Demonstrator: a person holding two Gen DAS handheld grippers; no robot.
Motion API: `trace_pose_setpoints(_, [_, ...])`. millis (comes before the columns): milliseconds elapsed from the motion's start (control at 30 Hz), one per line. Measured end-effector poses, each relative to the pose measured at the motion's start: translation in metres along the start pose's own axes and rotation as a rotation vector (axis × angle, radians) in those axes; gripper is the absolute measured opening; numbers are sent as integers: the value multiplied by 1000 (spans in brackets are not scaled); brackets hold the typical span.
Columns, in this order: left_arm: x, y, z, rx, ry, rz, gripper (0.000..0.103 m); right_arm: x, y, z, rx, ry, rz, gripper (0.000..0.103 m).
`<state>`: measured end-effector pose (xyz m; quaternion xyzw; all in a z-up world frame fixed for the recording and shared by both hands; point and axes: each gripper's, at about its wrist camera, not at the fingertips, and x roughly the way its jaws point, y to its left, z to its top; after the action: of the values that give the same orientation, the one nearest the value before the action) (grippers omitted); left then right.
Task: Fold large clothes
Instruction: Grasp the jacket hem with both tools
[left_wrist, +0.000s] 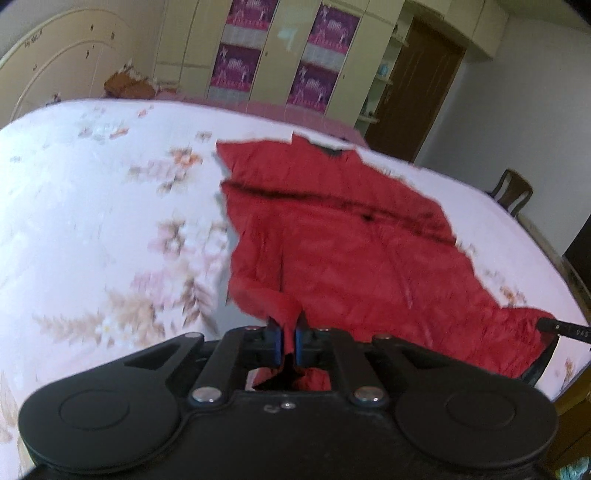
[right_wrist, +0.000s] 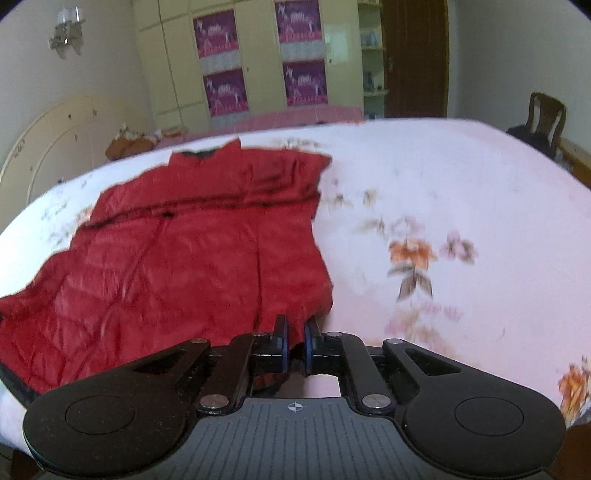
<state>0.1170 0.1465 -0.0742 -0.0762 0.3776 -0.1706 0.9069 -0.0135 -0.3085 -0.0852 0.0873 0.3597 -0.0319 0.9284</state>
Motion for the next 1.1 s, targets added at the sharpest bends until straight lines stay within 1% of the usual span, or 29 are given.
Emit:
trace_pose_setpoints(167, [3, -7, 29, -7, -68, -17, 6, 4, 4, 28, -11, -77, 10, 7])
trace_pose_setpoints(200, [5, -8, 35, -14, -77, -17, 6, 7, 3, 34, -11, -88, 15, 4])
trace_pose_setpoints(267, [10, -9, 47, -27, -94, -20, 6, 14, 4, 47, -11, -111, 20, 3])
trace_pose_setpoints(333, [17, -12, 60, -13, -107, -13, 6, 23, 4, 59, -18, -118, 27, 3])
trace_pose_setpoints(433, [31, -11, 76, -26, -118, -5, 6, 39, 2, 73, -22, -118, 31, 3])
trace_pose_setpoints(633, [62, -10, 109, -43, -141, 13, 7, 74, -4, 103, -10, -135, 31, 3])
trace_pose_setpoints(733, [79, -13, 128, -34, -164, 27, 7, 92, -5, 121, -19, -156, 24, 3])
trace_pose_setpoints(900, [109, -18, 163, -27, -194, 50, 6, 130, -11, 157, -13, -186, 16, 3])
trace_pose_setpoints(1100, [146, -23, 203, -6, -232, 101, 6, 181, -19, 202, 5, -214, 9, 3])
